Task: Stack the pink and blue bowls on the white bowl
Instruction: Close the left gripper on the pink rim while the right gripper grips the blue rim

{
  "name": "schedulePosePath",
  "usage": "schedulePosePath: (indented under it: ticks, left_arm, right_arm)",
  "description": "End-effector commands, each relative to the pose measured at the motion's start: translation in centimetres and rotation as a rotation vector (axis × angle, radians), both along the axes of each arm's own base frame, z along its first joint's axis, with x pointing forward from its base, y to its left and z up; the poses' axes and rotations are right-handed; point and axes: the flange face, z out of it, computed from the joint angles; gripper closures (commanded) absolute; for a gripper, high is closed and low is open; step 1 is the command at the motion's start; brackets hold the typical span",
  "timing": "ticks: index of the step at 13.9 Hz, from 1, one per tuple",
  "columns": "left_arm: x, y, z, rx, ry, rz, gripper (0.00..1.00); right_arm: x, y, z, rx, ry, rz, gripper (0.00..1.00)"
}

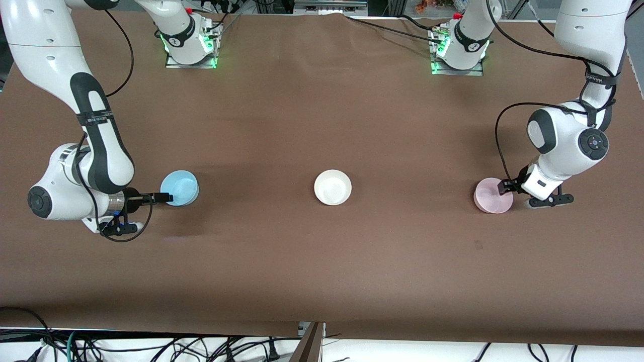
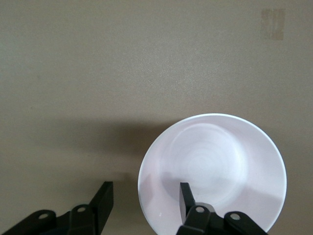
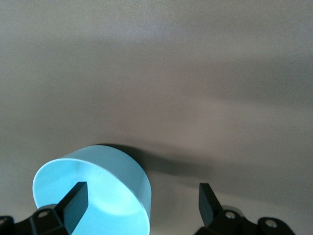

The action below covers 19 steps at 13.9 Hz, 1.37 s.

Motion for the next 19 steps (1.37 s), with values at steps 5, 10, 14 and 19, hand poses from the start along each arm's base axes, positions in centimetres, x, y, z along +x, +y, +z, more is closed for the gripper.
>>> schedulePosePath:
  ticks: [5,10,14,19]
  left_arm:
    - [-0.1,0.7,0.4,-0.015,-0.019,-0.038,0.53]
    - [-0.2,1.3,0.4,-0.016,-0.018,-0.033,0.7]
    - [-0.2,1.3,0.4,-0.017,-0.018,-0.033,0.79]
    - [-0.2,1.3,0.4,-0.017,-0.018,-0.032,1.0]
  right_arm:
    - [-1.6,0.1,0.7,0.045,0.01,0.039,0.52]
    - [-1.4,0.3,0.9,0.043,0.011,0.027,0.76]
    - [-1.1,1.2,1.2,0.05,0.007,0.018,0.94]
    - [-0.9,2.3,2.4,0.069,0.006,0.045,0.99]
